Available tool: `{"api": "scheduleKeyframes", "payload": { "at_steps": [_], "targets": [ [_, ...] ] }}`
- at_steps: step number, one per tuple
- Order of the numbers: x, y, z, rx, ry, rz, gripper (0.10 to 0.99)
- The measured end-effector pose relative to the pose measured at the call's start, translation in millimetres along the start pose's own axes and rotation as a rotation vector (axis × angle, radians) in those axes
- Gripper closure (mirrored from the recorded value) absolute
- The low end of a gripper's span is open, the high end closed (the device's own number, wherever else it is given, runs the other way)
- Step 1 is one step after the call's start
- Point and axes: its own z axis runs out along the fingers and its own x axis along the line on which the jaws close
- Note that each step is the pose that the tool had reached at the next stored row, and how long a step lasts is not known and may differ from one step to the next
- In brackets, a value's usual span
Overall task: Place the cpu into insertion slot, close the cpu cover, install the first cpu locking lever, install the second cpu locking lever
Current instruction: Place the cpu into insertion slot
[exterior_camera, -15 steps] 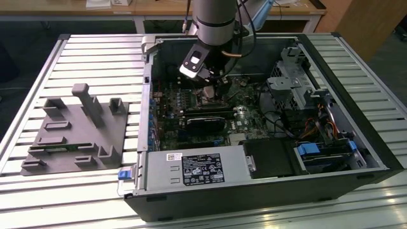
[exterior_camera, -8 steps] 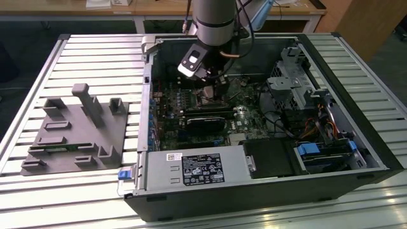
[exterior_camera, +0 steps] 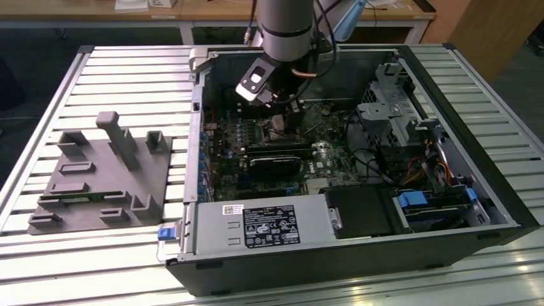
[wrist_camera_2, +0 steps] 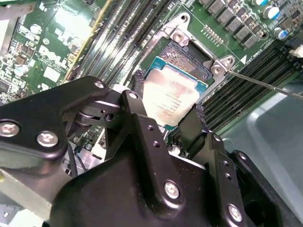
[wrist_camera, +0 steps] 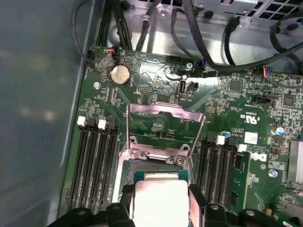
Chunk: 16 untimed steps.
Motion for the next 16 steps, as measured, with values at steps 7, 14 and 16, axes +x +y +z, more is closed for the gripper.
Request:
{"api": "scheduleKeyframes", "payload": {
  "at_steps": [7,14,16],
  "targets": [
    [0.7,-0.9,4.3,-0.002,-0.0082,0.092,0.545],
    [10.7,-2.6,12.8,-0.002,-0.0107,0.118,0.545],
    [12.7,-2.6,15.9,-0.003,-0.0114,0.128,0.545]
  ]
}}
